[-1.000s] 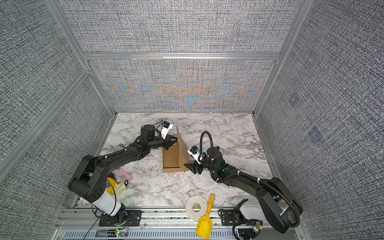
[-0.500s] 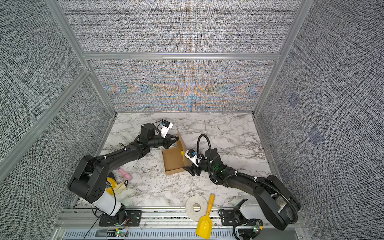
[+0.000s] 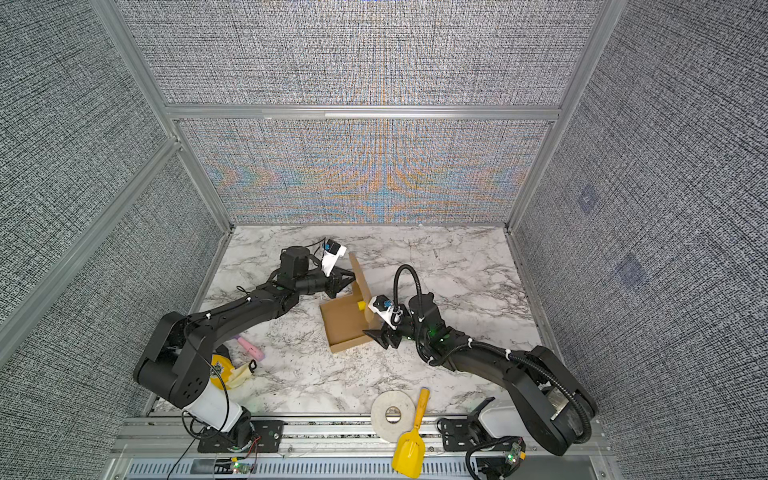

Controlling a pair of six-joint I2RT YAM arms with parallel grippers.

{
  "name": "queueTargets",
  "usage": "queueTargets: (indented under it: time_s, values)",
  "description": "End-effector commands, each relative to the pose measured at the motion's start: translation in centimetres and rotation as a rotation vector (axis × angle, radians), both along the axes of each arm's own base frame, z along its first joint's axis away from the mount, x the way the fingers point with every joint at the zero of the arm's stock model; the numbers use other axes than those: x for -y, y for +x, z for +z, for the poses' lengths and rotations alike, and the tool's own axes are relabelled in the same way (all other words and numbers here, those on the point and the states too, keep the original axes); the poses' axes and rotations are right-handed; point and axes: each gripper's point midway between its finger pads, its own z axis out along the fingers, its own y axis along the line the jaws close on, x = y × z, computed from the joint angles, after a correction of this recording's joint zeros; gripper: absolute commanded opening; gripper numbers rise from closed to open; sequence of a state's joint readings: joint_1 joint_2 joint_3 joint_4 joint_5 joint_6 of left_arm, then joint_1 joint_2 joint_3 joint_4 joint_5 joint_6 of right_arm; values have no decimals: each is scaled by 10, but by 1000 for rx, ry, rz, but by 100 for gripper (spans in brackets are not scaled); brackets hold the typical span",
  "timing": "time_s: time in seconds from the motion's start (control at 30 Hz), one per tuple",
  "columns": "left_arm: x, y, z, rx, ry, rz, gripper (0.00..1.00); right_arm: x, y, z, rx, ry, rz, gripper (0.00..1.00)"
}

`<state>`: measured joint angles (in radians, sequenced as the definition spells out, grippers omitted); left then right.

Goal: Fold the paper box

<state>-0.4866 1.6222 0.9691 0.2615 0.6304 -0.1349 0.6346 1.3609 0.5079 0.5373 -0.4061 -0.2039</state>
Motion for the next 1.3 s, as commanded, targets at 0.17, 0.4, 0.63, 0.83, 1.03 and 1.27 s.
queueTargets:
  time_s: [0.17,0.4,0.63,0.83,1.03,1.27]
  values:
    - [11,-24,-9,-54,-29,-125,8,8,34,27,120,145,-243,69]
    - [5,-19,-20,-63,26,-99,8,1,25,16,120,80,-219,69]
    - [-8,-12,-30,-20,69,-84,10,-5,9,1,110,2,-192,69]
    - [-10,-18,-42,-39,63,-101,12,-12,-2,-10,134,-57,-192,69]
    - [-20,-16,-49,-51,74,-80,12,-22,-14,-21,180,-111,-194,70]
    - [-30,-28,-47,-43,133,-96,33,-27,-18,-37,220,-160,-208,70]
